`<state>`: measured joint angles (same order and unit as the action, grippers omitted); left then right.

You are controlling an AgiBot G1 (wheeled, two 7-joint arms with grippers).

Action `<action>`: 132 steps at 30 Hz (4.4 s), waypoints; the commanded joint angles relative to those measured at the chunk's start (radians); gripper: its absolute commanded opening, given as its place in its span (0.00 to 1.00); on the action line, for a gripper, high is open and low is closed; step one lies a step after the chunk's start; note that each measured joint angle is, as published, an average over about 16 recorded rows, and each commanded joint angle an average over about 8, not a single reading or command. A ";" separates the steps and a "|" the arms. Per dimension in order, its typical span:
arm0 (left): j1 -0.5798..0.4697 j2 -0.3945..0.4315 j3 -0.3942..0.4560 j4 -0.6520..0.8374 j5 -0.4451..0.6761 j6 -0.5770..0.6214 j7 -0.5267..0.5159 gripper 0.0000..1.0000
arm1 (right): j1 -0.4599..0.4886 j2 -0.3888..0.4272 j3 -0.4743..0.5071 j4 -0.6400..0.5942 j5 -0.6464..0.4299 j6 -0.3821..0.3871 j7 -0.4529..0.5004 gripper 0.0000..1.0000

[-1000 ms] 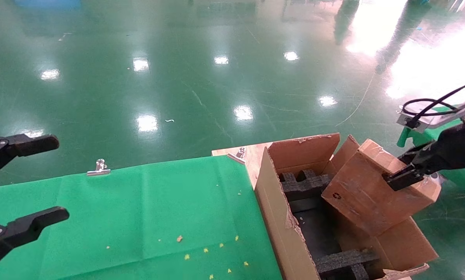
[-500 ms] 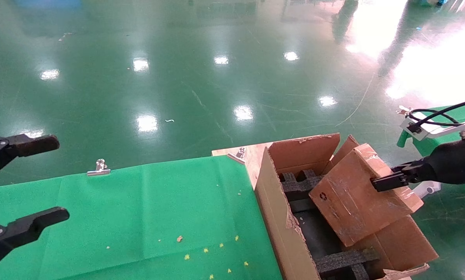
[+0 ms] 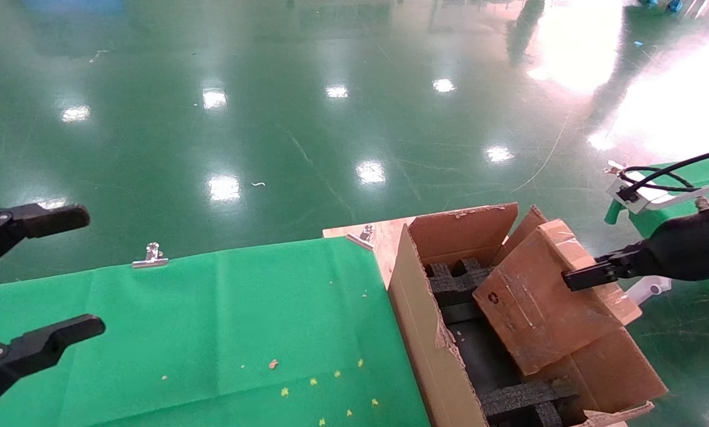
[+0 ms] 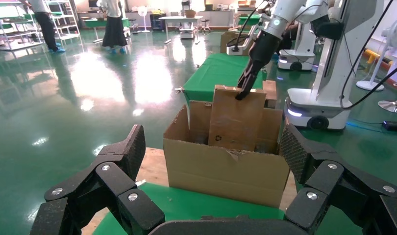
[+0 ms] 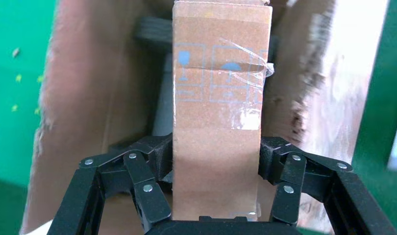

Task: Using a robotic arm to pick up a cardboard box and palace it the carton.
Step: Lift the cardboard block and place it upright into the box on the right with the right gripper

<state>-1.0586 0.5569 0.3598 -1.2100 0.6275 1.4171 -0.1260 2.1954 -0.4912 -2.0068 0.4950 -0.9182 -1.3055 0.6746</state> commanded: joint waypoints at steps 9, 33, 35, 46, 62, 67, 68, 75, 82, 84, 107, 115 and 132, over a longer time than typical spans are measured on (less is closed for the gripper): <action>0.000 0.000 0.000 0.000 0.000 0.000 0.000 1.00 | -0.012 -0.047 -0.040 -0.016 -0.052 0.046 0.179 0.00; 0.000 0.000 0.000 0.000 0.000 0.000 0.000 1.00 | -0.176 -0.116 -0.063 0.026 -0.055 0.250 0.303 0.00; 0.000 0.000 0.000 0.000 0.000 0.000 0.000 1.00 | -0.199 -0.132 -0.060 0.009 -0.047 0.262 0.292 0.00; 0.000 0.000 0.000 0.000 0.000 0.000 0.000 1.00 | -0.316 -0.219 -0.039 -0.103 -0.004 0.304 0.225 0.00; 0.000 0.000 0.000 0.000 0.000 0.000 0.000 1.00 | -0.433 -0.323 -0.021 -0.262 0.030 0.300 0.143 0.00; 0.000 0.000 0.000 0.000 0.000 0.000 0.000 1.00 | -0.459 -0.344 -0.016 -0.304 0.040 0.293 0.125 0.00; 0.000 0.000 0.000 0.000 0.000 0.000 0.000 1.00 | -0.464 -0.348 -0.015 -0.312 0.041 0.292 0.121 0.00; 0.000 0.000 0.000 0.000 0.000 0.000 0.000 1.00 | -0.491 -0.376 -0.012 -0.359 0.047 0.280 0.101 0.00; 0.000 0.000 0.000 0.000 0.000 0.000 0.000 1.00 | -0.514 -0.399 -0.006 -0.395 0.056 0.271 0.085 0.00; 0.000 0.000 0.000 0.000 0.000 0.000 0.000 1.00 | -0.520 -0.404 -0.004 -0.404 0.059 0.269 0.081 0.00; 0.000 0.000 0.000 0.000 0.000 0.000 0.000 1.00 | -0.547 -0.433 0.007 -0.455 0.073 0.260 0.043 1.00; 0.000 0.000 0.000 0.000 0.000 0.000 0.000 1.00 | -0.545 -0.431 0.007 -0.453 0.073 0.260 0.046 1.00; 0.000 0.000 0.000 0.000 0.000 0.000 0.000 1.00 | -0.526 -0.423 0.005 -0.449 0.070 0.245 0.040 1.00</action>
<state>-1.0583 0.5568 0.3598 -1.2097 0.6271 1.4168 -0.1260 1.6698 -0.9138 -2.0018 0.0458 -0.8476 -1.0601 0.7151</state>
